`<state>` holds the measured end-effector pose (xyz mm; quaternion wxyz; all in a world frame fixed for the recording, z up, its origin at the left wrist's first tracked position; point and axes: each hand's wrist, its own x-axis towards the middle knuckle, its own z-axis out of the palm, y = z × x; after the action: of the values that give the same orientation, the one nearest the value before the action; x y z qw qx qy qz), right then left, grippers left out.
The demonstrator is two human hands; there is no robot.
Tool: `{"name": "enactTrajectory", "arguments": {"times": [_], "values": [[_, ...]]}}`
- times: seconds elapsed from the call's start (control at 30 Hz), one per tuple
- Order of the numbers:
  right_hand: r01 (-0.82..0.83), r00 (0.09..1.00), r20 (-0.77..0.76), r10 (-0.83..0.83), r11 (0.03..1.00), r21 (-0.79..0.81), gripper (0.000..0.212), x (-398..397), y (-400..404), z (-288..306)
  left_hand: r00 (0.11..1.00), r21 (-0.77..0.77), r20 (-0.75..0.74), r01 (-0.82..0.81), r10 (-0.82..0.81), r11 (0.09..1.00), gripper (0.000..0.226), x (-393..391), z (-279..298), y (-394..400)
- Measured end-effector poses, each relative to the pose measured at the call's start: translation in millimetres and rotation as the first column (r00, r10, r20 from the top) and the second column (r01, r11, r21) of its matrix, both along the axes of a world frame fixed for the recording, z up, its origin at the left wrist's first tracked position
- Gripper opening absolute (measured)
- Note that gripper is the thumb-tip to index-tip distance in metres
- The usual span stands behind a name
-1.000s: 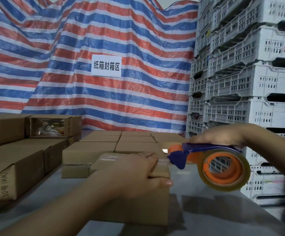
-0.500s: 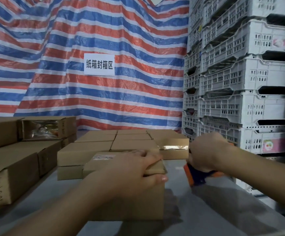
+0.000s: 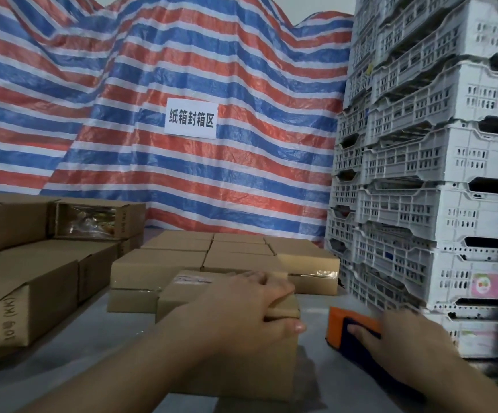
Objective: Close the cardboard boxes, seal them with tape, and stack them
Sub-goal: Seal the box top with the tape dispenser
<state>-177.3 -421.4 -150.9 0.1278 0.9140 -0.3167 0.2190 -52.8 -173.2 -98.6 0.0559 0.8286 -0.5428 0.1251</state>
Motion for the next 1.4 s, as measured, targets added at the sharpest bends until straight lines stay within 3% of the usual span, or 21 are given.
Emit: {"name": "enactTrajectory", "arguments": {"times": [0.13, 0.27, 0.33, 0.37, 0.4, 0.47, 0.5, 0.6, 0.73, 0.93, 1.0, 1.07, 1.2, 1.27, 1.33, 1.4], "values": [[0.010, 1.000, -0.016, -0.009, 0.998, 0.055, 0.061, -5, 4, -2, 1.000, -0.014, 0.009, -0.016, 0.016, 1.000, 0.070, -3, -1, -1], [0.054, 0.992, -0.117, -0.053, 0.999, 0.006, 0.059, -4, 22, 25, 1.000, -0.008, 0.005, -0.025, 0.025, 1.000, 0.072, -4, 0, -1], [-0.009, 0.997, 0.076, 0.007, 1.000, 0.024, 0.071, -3, 33, 44, 1.000, -0.007, 0.008, -0.021, 0.021, 1.000, 0.072, -3, 0, -1], [-0.136, 0.968, 0.224, 0.112, 0.986, 0.094, 0.075, -1, 39, 53, 1.000, -0.006, 0.008, -0.019, 0.019, 1.000, 0.072, -3, 0, -2], [-0.328, 0.895, 0.384, 0.229, 0.920, 0.216, 0.074, 2, 47, 63, 1.000, -0.001, 0.008, -0.019, 0.019, 1.000, 0.072, -3, 0, -2], [-0.637, 0.732, 0.617, 0.289, 0.612, 0.469, 0.074, 16, 67, 79, 1.000, 0.007, 0.007, -0.024, 0.024, 1.000, 0.072, -2, 1, -2], [-0.685, 0.709, 0.658, 0.256, 0.473, 0.554, 0.076, 25, 75, 84, 1.000, 0.012, 0.004, -0.026, 0.026, 1.000, 0.072, -2, 1, -3], [-0.727, 0.686, 0.683, 0.251, 0.218, 0.651, 0.067, 48, 100, 83, 1.000, 0.028, 0.010, -0.030, 0.030, 0.999, 0.075, -3, 2, -2], [-0.724, 0.672, 0.696, 0.253, 0.024, 0.690, 0.063, 68, 113, 61, 0.999, -0.032, 0.013, -0.041, 0.041, 0.999, 0.079, -4, 2, -1], [-0.730, 0.682, 0.713, 0.162, 0.087, 0.678, 0.042, 79, 107, 35, 0.999, -0.106, 0.018, -0.027, 0.029, 0.994, 0.078, -4, 0, -2], [-0.732, 0.680, 0.716, 0.157, 0.083, 0.676, 0.039, 79, 109, 35, 0.986, -0.117, -0.162, 0.026, -0.045, 0.993, 0.073, 5, 10, 5], [-0.737, 0.674, 0.719, 0.168, 0.092, 0.670, 0.036, 80, 110, 33, 0.935, -0.267, -0.325, 0.050, -0.138, 0.962, 0.068, 14, 23, 25], [-0.737, 0.676, 0.727, 0.125, 0.113, 0.666, 0.033, 80, 110, 32, 0.838, -0.603, -0.528, -0.256, -0.138, 0.756, 0.063, 38, 29, 56], [-0.744, 0.668, 0.737, 0.103, 0.098, 0.661, 0.032, 82, 110, 31, 0.777, -0.652, -0.611, -0.385, -0.152, 0.653, 0.050, 60, 3, 64], [-0.754, 0.656, 0.750, 0.078, 0.060, 0.654, 0.032, 81, 111, 29, 0.708, -0.621, -0.693, -0.490, -0.136, 0.612, 0.046, 66, -24, 65], [-0.771, 0.636, 0.771, 0.034, 0.006, 0.637, 0.032, 79, 112, 29, 0.630, -0.634, -0.745, -0.567, -0.218, 0.526, 0.041, 52, -38, 63]]}}
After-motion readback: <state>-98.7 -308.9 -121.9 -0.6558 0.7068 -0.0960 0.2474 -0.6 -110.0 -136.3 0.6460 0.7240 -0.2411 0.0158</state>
